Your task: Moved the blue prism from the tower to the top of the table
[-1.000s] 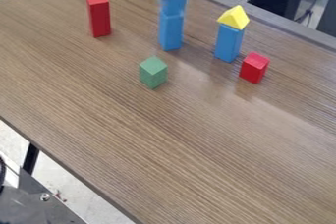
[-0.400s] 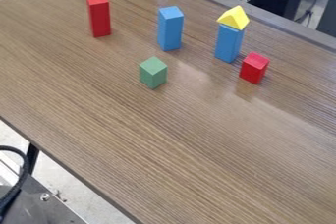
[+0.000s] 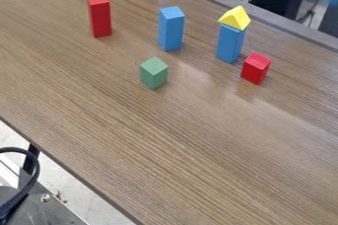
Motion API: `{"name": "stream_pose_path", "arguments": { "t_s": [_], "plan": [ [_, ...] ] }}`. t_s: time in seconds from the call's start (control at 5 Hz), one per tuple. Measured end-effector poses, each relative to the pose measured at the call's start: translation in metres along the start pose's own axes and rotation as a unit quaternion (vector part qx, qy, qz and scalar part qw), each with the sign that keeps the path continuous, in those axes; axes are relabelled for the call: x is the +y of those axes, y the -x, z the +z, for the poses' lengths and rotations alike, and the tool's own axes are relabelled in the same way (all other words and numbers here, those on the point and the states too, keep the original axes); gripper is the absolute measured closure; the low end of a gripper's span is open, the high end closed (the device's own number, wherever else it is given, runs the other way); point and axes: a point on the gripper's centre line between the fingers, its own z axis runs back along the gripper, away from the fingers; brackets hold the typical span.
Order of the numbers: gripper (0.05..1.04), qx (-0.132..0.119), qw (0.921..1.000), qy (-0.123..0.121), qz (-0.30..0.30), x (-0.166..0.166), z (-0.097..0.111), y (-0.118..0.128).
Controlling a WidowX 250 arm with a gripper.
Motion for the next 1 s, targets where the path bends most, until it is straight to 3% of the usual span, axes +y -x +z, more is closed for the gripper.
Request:
{"name": "stream_pose_path", "arguments": {
  "t_s": [0.2, 0.4, 0.6, 0.8, 1.0],
  "plan": [
    [0.478, 0.018, 0.9996, -0.015, -0.016, 0.015, -0.044, 0.012],
    [0.478, 0.011, 0.9998, 0.011, -0.014, 0.018, -0.077, 0.019],
    [0.478, -0.012, 0.9997, 0.014, -0.016, 0.022, -0.095, 0.017],
    [0.478, -0.030, 0.9976, -0.061, -0.015, 0.029, -0.114, 0.022],
    [0.478, -0.019, 0.9909, -0.126, -0.044, 0.033, -0.129, 0.031]
  ]
}}
